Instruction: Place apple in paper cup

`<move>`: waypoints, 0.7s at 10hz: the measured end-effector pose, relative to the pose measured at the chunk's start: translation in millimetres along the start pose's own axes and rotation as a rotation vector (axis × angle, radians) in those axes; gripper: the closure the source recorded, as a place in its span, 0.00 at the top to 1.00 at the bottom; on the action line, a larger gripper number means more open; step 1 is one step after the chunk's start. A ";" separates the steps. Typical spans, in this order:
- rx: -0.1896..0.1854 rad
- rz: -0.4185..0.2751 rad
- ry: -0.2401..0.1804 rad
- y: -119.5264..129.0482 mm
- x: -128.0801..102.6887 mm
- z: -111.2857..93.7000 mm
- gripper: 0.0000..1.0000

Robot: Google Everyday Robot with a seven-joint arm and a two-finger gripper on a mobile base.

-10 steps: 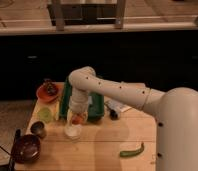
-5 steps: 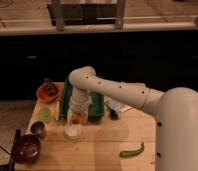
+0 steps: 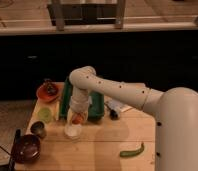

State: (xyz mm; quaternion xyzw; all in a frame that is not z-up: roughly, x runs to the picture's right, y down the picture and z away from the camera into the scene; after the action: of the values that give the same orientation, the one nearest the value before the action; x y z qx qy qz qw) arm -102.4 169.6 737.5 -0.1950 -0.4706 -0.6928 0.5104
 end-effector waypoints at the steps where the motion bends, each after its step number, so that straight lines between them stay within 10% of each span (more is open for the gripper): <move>1: -0.003 -0.001 -0.007 1.3 -1.0 0.1 0.32; 7: 0.002 -0.003 -0.007 1.3 1.2 -0.3 0.30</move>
State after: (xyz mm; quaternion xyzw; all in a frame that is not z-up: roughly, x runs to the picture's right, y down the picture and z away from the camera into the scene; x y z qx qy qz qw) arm -101.7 168.6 738.8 -0.1961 -0.4733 -0.6924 0.5081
